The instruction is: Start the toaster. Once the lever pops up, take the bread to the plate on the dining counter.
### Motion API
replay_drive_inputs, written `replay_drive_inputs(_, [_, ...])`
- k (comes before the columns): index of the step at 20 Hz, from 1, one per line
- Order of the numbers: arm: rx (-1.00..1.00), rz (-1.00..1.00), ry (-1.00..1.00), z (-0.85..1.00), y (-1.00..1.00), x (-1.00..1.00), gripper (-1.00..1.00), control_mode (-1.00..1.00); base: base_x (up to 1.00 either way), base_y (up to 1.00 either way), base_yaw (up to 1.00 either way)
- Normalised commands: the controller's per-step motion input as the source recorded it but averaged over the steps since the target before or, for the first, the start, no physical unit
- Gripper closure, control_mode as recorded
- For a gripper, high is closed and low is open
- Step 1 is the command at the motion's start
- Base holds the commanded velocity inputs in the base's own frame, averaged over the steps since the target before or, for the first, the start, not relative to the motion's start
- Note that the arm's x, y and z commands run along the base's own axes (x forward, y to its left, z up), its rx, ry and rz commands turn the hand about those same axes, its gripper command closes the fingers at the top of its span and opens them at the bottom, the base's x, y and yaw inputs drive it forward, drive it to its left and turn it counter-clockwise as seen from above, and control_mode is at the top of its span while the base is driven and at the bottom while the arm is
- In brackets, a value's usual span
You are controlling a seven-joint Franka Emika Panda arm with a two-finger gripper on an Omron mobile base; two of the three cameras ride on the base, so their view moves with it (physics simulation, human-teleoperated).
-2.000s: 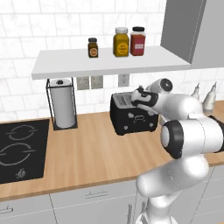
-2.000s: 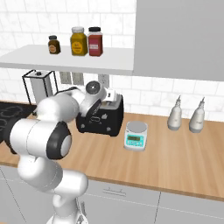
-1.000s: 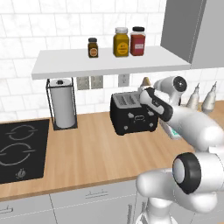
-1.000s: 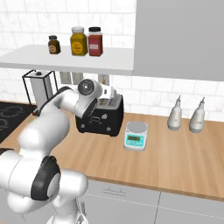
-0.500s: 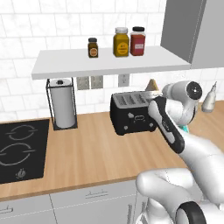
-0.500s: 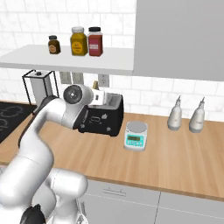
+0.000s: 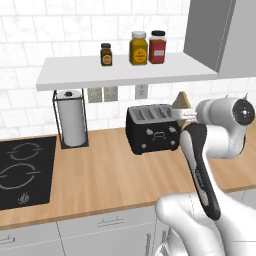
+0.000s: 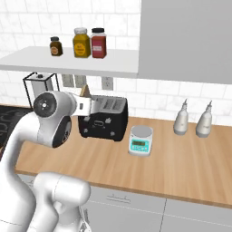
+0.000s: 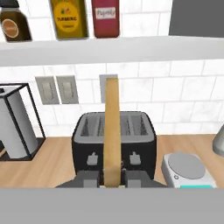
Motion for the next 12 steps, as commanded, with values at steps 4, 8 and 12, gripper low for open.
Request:
replay_drive_inputs(4, [0.0, -0.08, 0.21, 0.22, 0.02, -1.0, 1.0, -1.0, 0.0, 0.0, 0.0])
replay_drive_inputs(8, [0.0, -0.06, 0.18, 0.01, 0.0, -1.0, 1.0, -1.0, 0.0, 0.0, 0.0])
replay_drive_inputs(12, [-0.01, 0.0, 0.13, 0.0, 0.0, -0.86, 1.0, -1.0, 0.0, 0.0, 0.0])
